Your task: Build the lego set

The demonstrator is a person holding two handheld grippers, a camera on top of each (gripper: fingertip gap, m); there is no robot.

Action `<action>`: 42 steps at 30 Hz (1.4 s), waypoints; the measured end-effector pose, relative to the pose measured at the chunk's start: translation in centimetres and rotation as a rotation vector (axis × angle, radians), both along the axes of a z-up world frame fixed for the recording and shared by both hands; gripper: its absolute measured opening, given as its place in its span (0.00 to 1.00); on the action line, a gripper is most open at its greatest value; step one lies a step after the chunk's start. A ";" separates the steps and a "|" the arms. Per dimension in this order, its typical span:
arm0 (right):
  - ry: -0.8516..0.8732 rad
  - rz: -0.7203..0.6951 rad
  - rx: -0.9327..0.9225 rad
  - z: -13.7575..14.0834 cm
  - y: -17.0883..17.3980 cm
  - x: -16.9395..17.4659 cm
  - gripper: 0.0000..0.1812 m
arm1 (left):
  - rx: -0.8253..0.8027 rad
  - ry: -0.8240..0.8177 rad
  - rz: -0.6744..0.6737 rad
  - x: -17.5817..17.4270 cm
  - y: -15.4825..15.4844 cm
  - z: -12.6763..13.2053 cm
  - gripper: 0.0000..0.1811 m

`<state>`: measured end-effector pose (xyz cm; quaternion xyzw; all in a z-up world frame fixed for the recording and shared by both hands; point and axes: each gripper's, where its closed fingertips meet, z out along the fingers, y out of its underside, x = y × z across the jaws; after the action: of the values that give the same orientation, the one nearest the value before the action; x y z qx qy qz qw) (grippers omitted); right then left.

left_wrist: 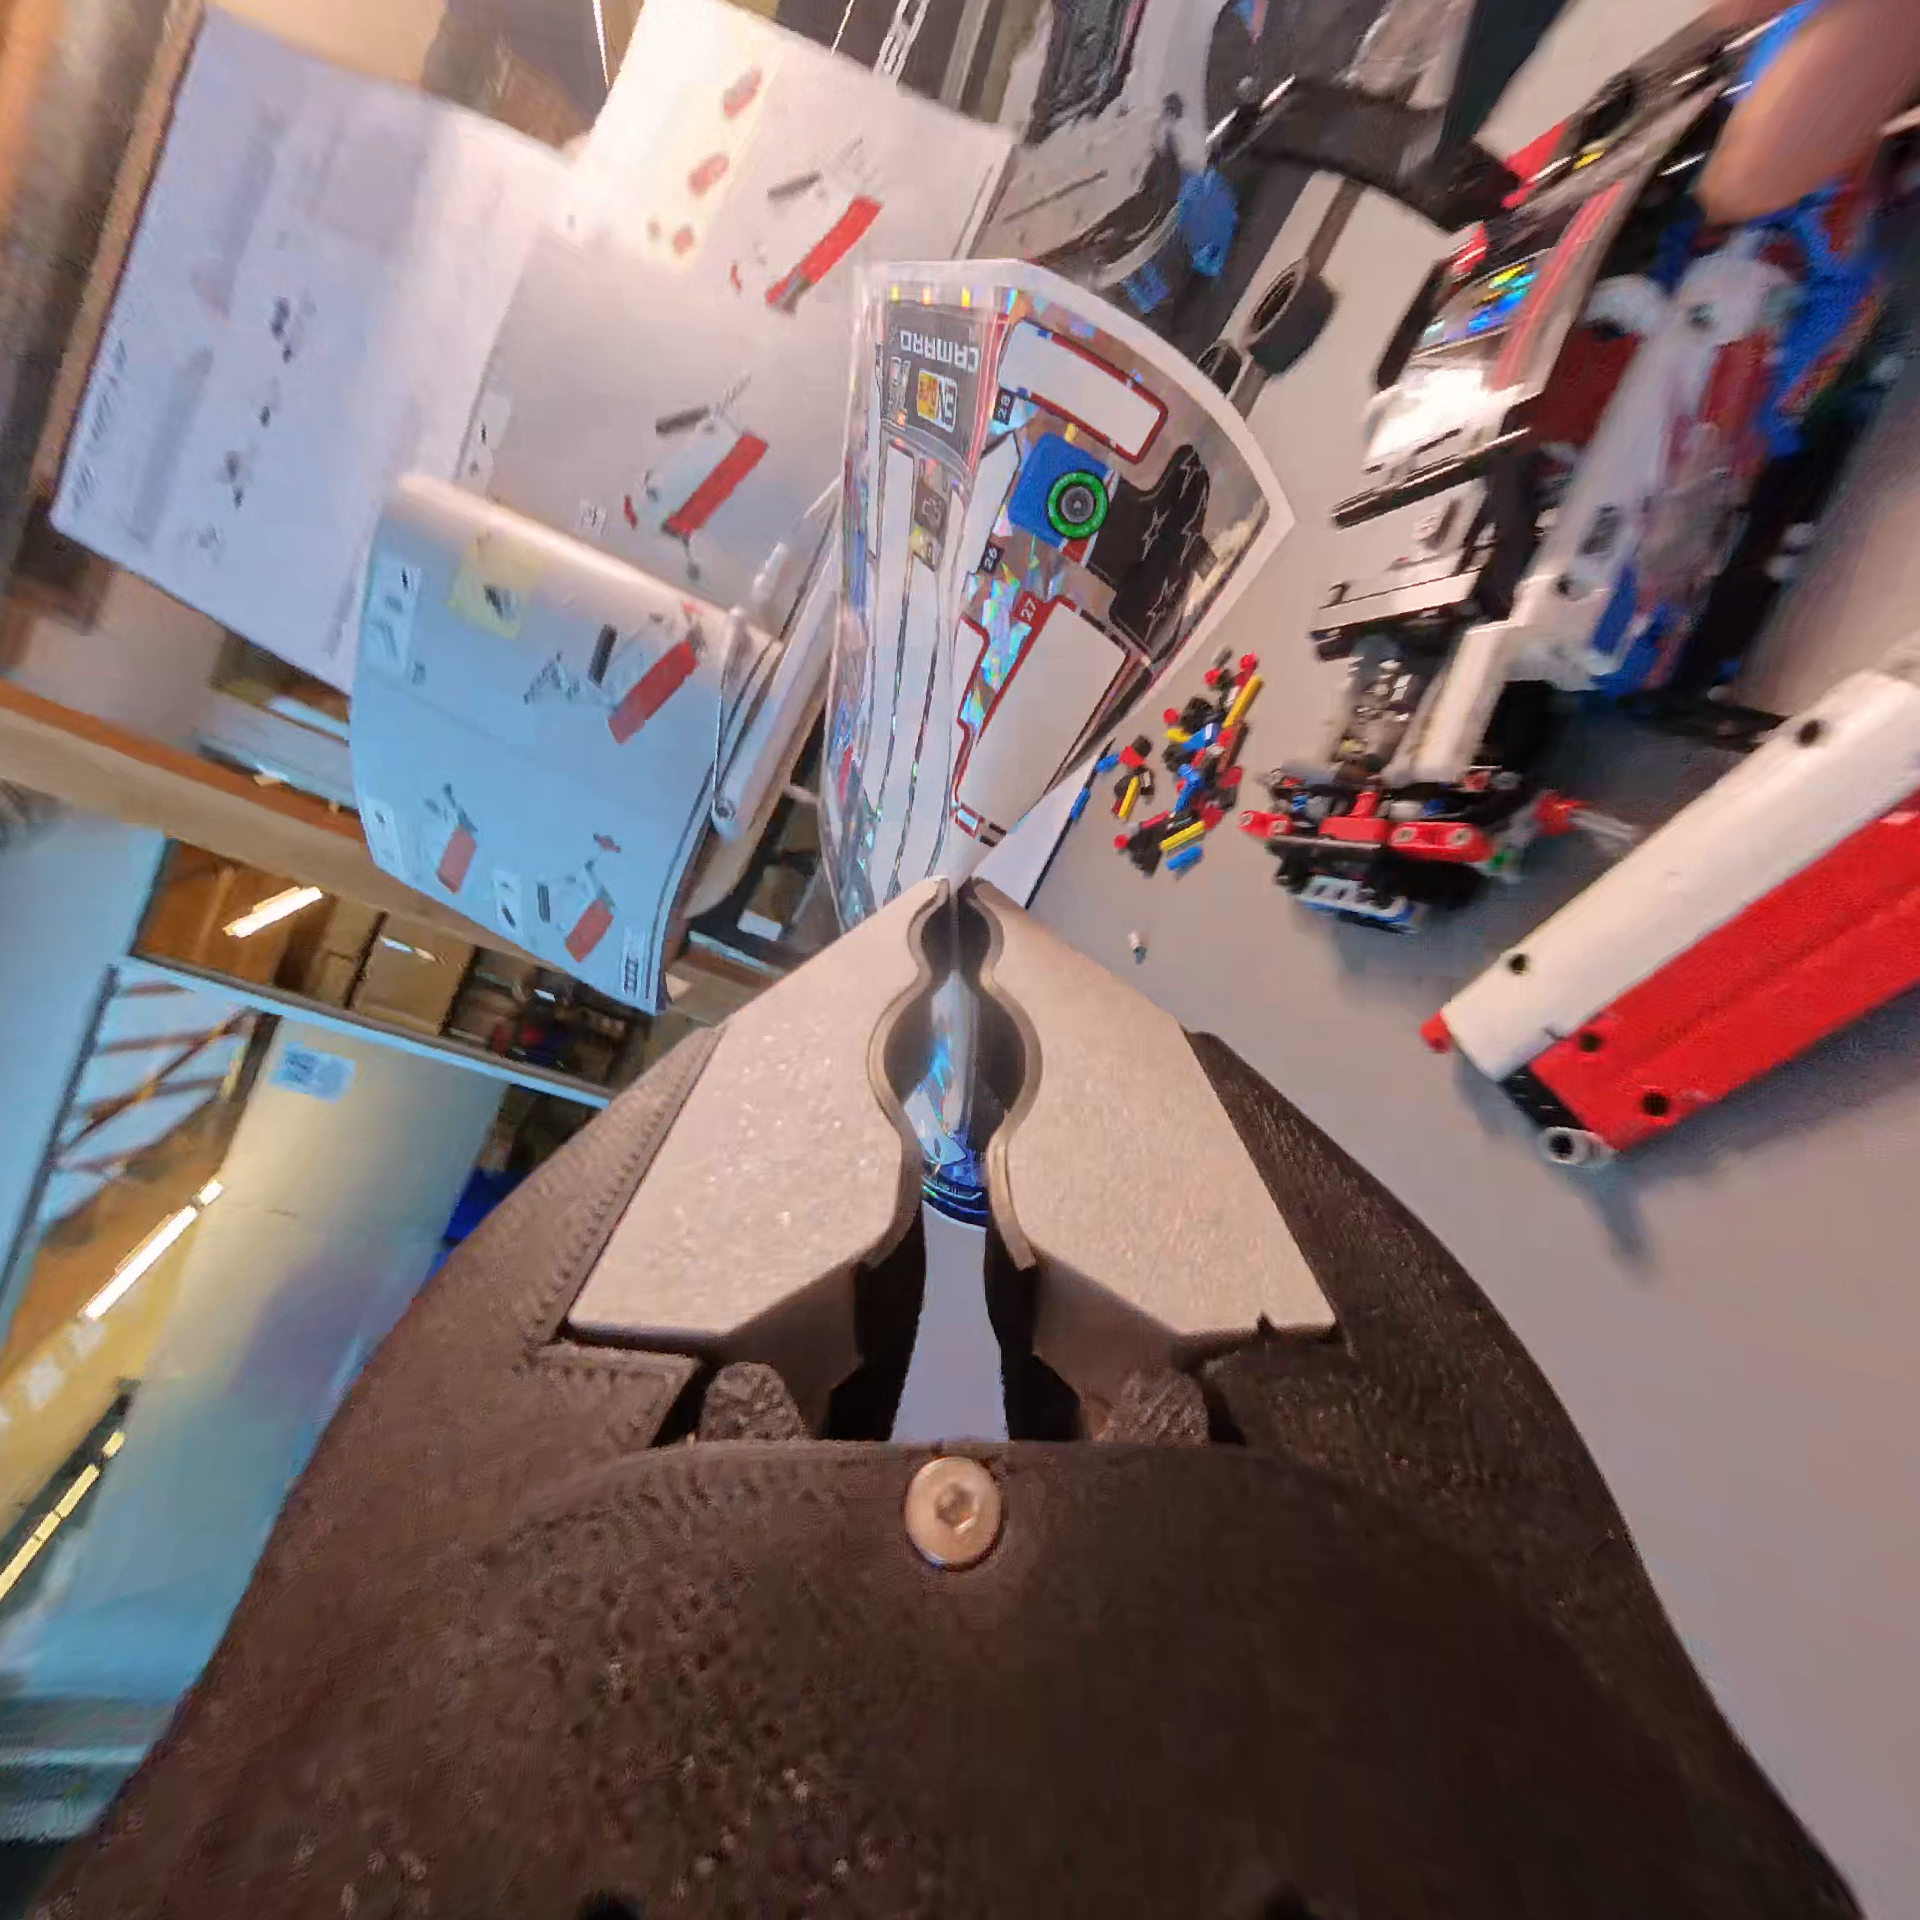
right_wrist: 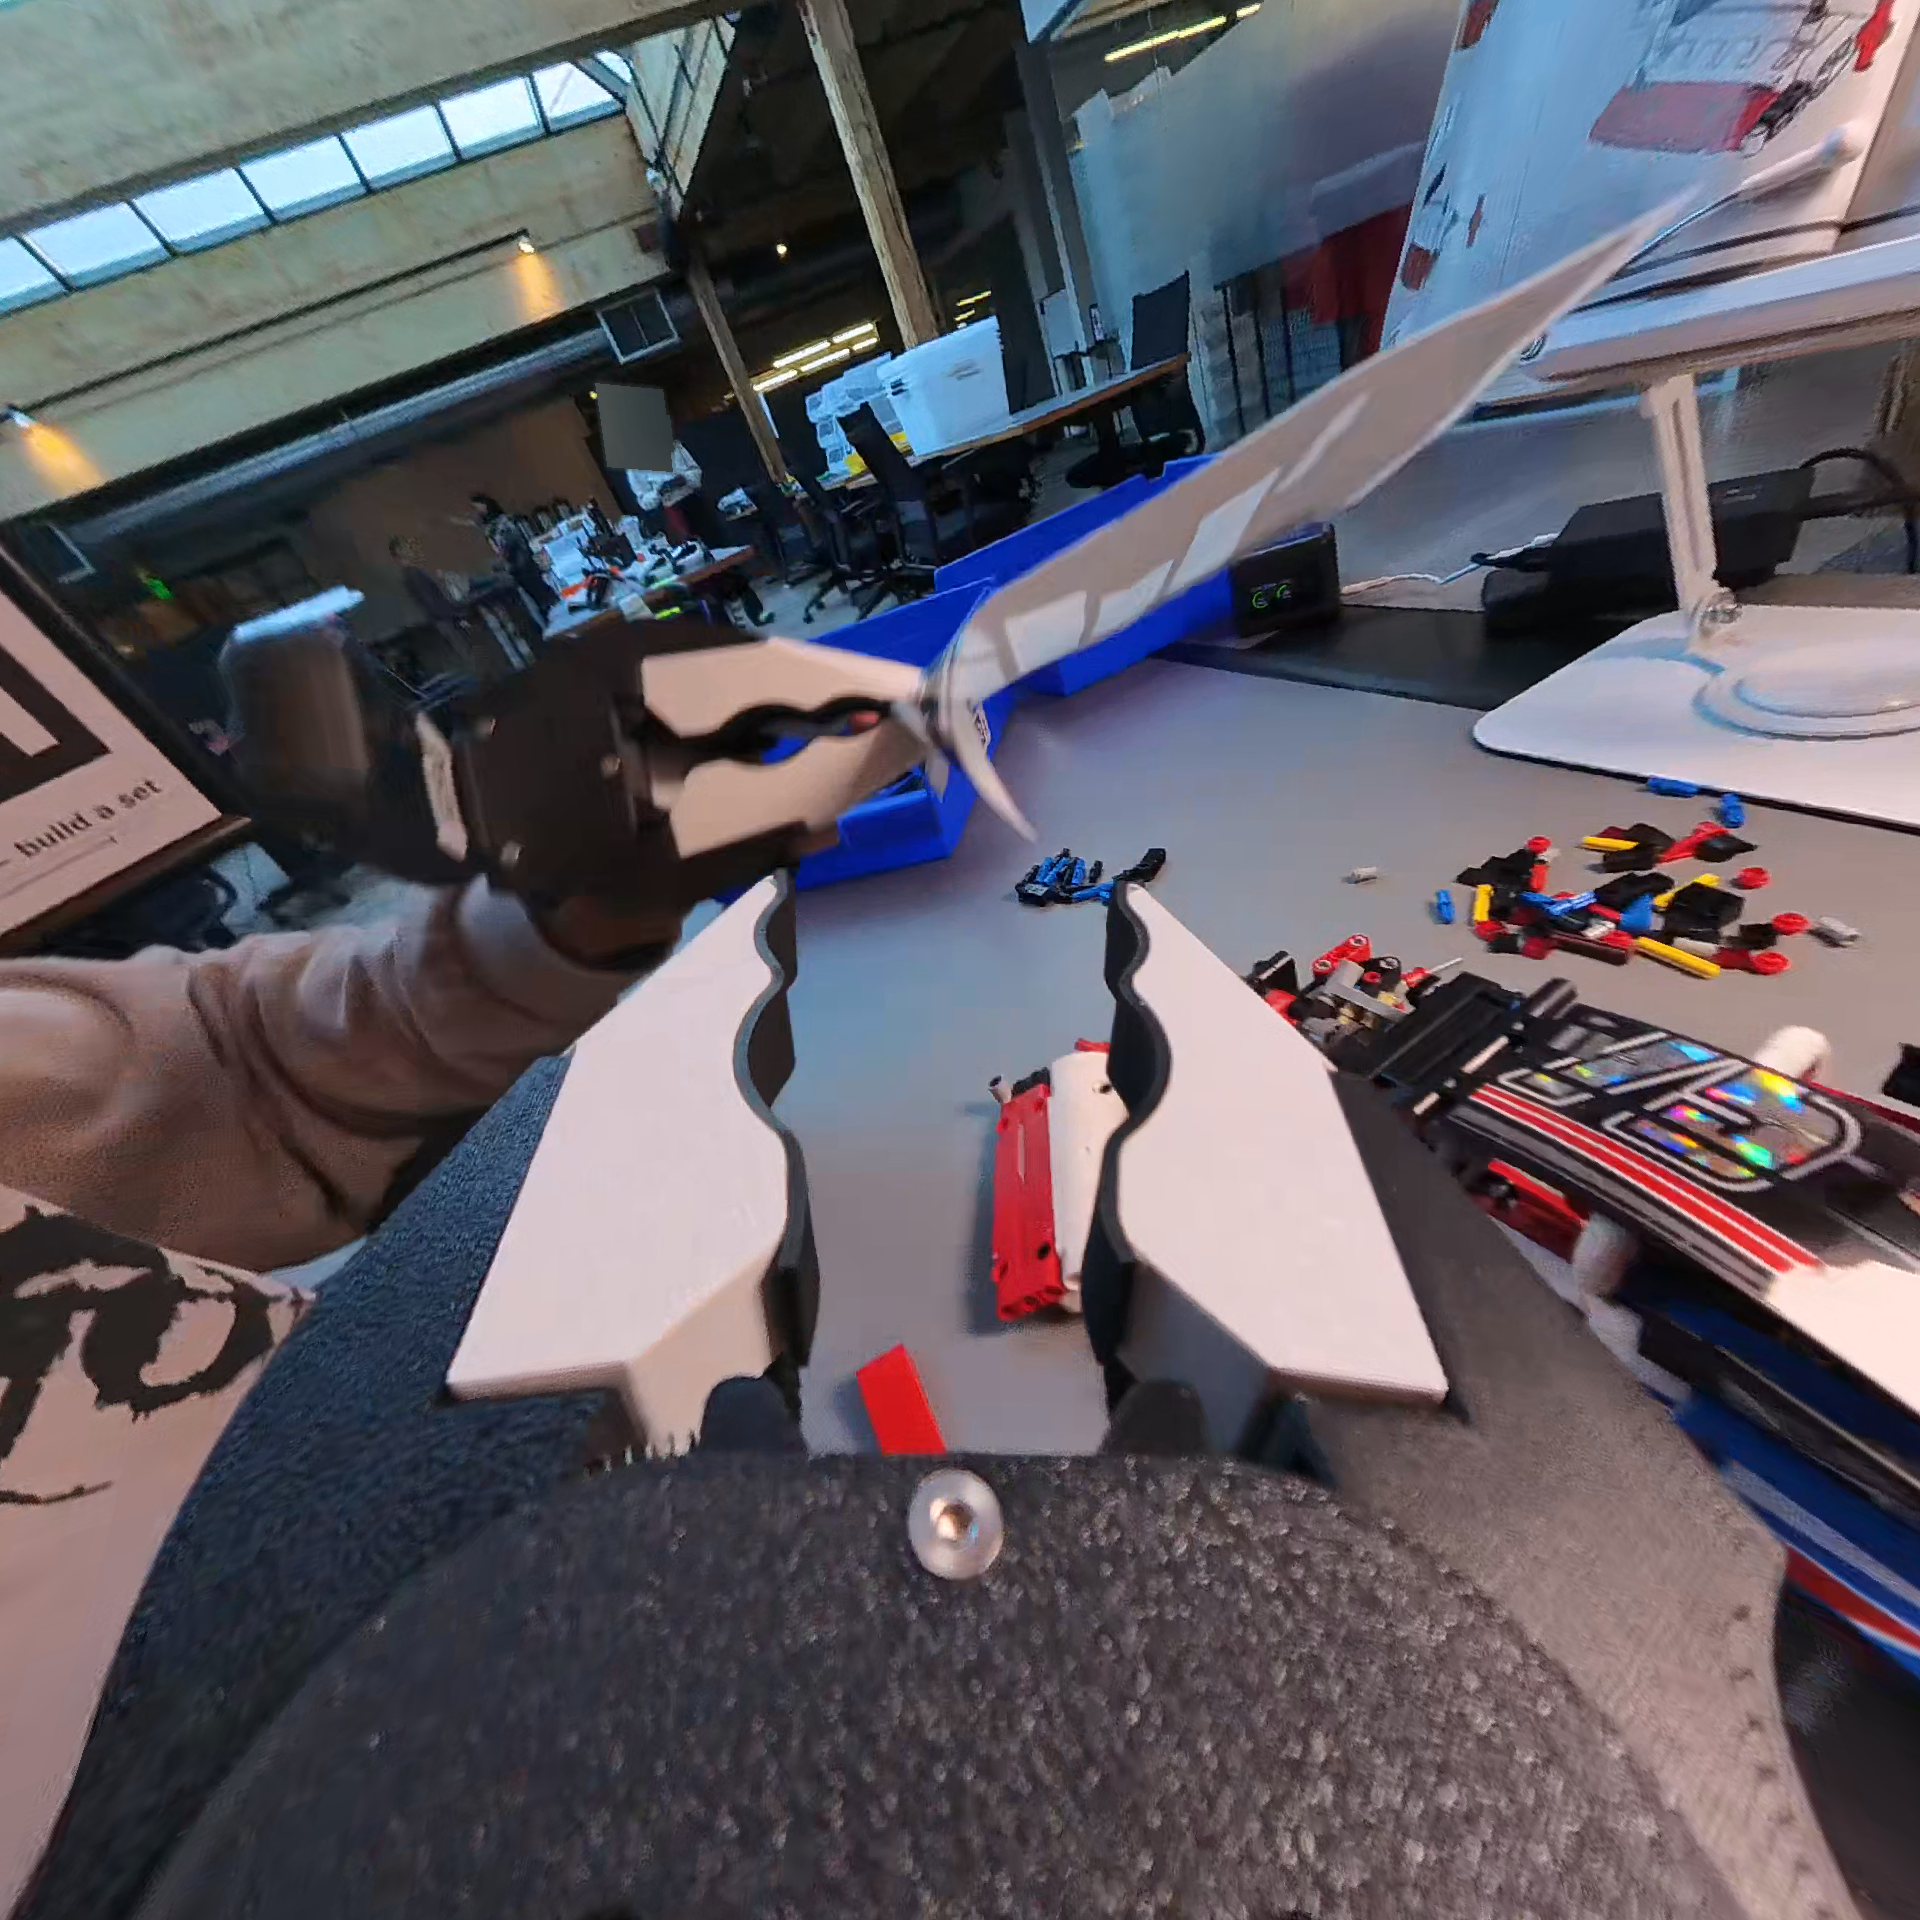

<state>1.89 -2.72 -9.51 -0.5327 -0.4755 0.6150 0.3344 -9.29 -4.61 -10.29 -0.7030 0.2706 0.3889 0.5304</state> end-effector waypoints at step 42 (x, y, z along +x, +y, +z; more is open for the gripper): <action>-0.172 0.412 -0.334 -2.0 -1.6 4.3 0.00 | -0.292 -1.690 -0.699 8.4 -4.4 -2.0 0.00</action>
<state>6.22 -4.34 -11.56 -0.5227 -0.4926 0.6925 0.0681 -0.92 -9.03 -12.34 -0.6914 0.0369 -0.4732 0.5447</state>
